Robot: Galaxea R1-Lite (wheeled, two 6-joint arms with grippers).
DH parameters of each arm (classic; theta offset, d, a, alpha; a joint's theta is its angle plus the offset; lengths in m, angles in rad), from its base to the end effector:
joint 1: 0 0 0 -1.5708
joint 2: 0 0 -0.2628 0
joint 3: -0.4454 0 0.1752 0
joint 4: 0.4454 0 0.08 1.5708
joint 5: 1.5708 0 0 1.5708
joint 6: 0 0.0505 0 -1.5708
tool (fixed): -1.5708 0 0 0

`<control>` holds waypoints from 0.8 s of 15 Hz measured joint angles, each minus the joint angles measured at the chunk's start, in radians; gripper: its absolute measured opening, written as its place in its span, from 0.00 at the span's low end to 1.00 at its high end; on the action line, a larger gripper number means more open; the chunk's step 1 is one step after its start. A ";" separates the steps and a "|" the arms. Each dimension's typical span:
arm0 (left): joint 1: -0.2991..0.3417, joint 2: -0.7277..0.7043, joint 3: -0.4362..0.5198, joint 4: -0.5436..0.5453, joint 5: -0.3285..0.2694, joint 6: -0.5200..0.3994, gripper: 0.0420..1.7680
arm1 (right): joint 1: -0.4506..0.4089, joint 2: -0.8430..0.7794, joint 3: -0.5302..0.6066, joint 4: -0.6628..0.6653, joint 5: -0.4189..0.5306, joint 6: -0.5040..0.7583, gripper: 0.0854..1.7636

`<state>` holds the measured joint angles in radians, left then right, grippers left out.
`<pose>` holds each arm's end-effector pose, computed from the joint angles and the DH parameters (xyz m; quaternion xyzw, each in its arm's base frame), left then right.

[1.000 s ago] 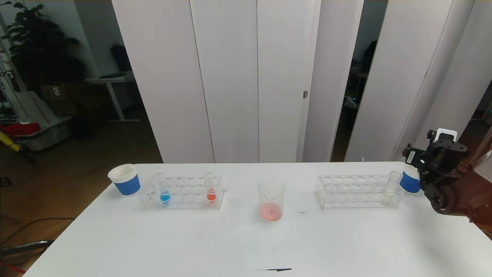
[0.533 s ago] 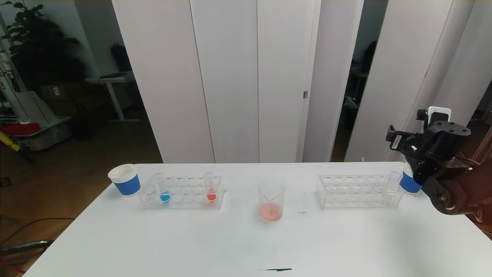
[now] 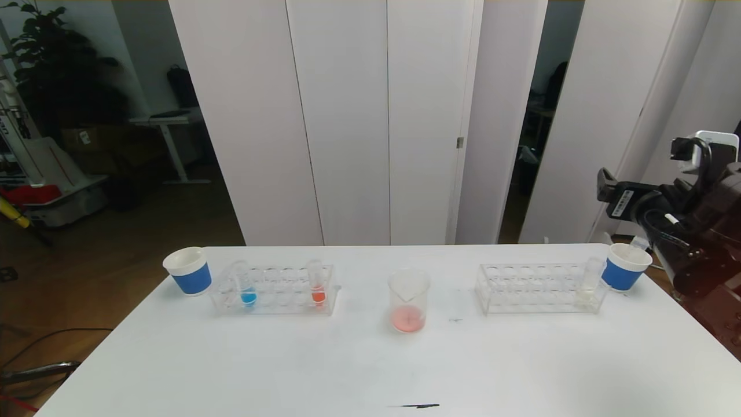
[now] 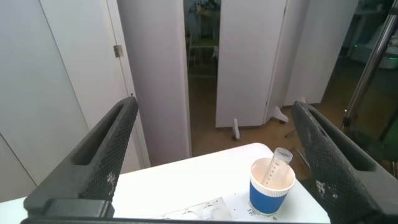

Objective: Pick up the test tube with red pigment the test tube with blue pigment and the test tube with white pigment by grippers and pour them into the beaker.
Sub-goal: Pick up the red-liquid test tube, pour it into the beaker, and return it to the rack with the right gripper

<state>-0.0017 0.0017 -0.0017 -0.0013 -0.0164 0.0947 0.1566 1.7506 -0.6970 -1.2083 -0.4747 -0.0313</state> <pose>0.0258 -0.0009 0.0761 0.0473 -0.0011 -0.0090 0.9988 0.3140 0.0262 0.1777 0.0086 -0.0710 -0.1590 0.9847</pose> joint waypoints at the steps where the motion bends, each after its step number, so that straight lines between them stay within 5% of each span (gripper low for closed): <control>1: 0.000 0.000 0.000 0.000 0.000 0.000 0.99 | 0.009 -0.046 0.034 0.001 0.000 -0.006 0.99; 7: 0.000 0.000 0.000 0.000 0.000 0.000 0.99 | 0.020 -0.362 0.209 0.010 -0.153 -0.153 0.99; 12: 0.000 0.000 0.000 0.000 0.000 0.000 0.99 | -0.116 -0.576 0.316 0.021 -0.210 -0.196 0.99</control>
<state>-0.0017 0.0017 -0.0017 -0.0013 -0.0168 0.0947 0.0402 1.1743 -0.3809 -1.1877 -0.6845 -0.2270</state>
